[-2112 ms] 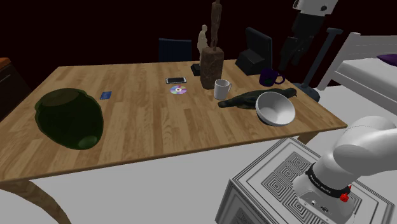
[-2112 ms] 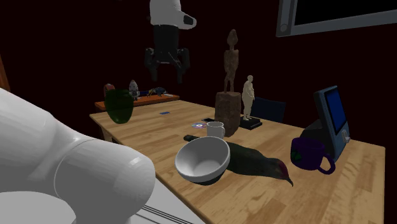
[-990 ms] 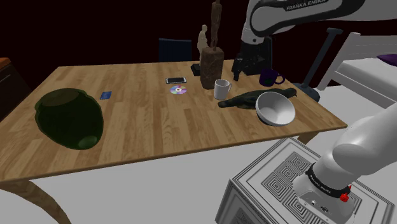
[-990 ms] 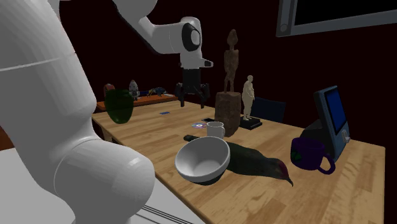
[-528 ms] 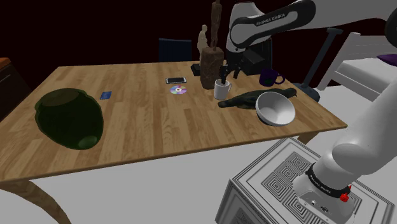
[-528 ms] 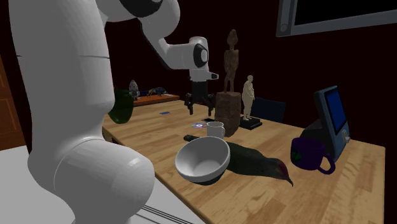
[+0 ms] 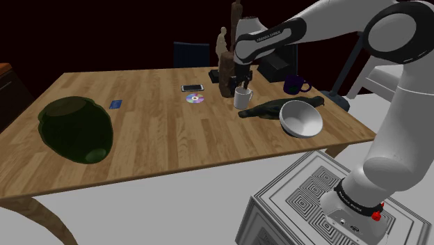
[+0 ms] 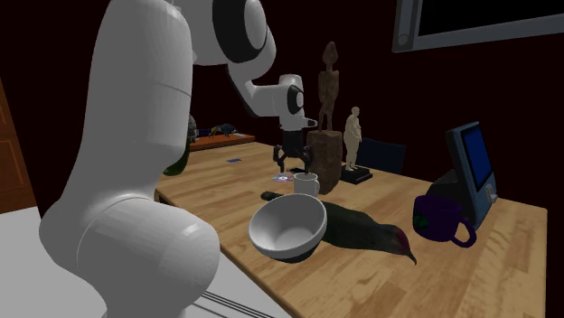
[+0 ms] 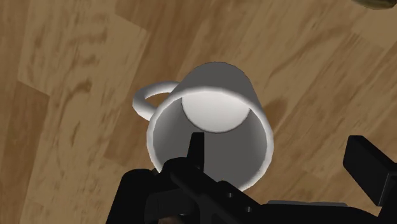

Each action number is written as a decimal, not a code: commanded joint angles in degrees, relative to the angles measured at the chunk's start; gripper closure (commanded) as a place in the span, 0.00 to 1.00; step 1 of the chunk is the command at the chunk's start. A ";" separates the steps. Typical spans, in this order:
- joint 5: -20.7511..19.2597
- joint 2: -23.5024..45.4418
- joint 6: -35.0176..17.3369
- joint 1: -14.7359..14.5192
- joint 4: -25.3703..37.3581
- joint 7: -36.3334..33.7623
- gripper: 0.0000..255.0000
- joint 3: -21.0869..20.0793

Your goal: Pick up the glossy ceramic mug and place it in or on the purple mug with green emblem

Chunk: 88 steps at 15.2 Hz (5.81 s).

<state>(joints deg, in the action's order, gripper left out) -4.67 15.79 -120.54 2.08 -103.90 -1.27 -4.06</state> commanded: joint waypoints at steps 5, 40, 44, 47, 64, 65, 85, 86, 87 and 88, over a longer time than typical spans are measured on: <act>-0.41 2.50 -3.68 0.06 -1.14 -0.16 0.00 0.20; 0.28 -1.35 6.15 0.14 4.89 0.70 1.00 0.00; 0.41 -2.02 9.00 0.13 7.07 0.89 1.00 -0.03; 0.49 -2.41 11.17 0.12 8.86 1.03 1.00 -0.05; 1.66 -5.75 17.48 5.44 12.31 10.31 1.00 3.30; 1.78 -5.94 17.45 6.19 12.16 11.59 1.00 3.82; 5.69 2.29 21.70 22.10 25.46 37.29 1.00 13.38; 6.03 3.37 22.25 23.02 27.10 38.52 1.00 13.73; 6.38 4.53 22.87 23.97 28.89 39.73 1.00 14.06; 6.74 5.78 23.55 24.95 30.82 40.92 1.00 14.35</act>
<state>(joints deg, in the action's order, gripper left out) 1.72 20.63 -97.51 25.99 -74.60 38.22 9.92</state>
